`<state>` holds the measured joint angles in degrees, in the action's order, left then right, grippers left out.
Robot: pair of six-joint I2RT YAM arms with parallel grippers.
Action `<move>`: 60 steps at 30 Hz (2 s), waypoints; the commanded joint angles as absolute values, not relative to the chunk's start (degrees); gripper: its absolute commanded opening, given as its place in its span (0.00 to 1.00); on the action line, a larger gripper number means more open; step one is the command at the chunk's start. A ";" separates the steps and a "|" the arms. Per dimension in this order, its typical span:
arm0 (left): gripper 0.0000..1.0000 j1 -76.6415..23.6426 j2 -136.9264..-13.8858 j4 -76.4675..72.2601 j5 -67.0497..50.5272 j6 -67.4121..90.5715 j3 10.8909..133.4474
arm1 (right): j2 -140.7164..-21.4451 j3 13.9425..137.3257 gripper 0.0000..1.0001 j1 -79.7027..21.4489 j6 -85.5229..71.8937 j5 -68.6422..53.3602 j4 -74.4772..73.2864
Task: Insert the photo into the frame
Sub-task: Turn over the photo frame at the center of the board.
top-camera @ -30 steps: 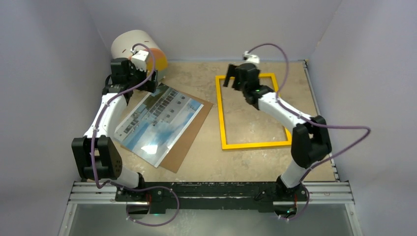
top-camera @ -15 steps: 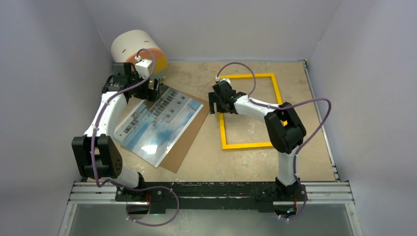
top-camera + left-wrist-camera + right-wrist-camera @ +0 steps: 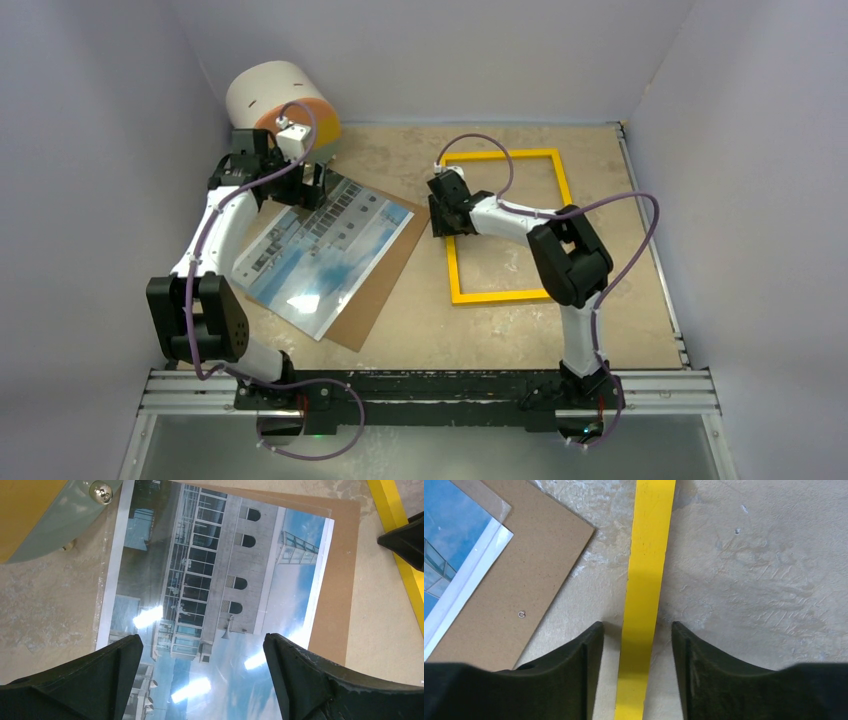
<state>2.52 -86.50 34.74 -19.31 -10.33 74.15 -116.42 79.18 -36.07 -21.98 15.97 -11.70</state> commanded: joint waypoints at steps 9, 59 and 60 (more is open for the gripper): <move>1.00 0.45 -88.27 33.59 -20.41 -13.22 71.31 | -116.23 86.15 0.10 -37.91 -28.09 19.03 -17.29; 1.00 -19.19 -92.61 33.71 -20.54 -5.38 96.00 | -87.16 73.81 0.02 -25.58 -81.44 -40.69 24.50; 1.00 -20.19 -93.57 33.67 -19.41 -5.10 97.12 | -87.31 73.90 0.06 -25.19 -80.82 -41.75 23.72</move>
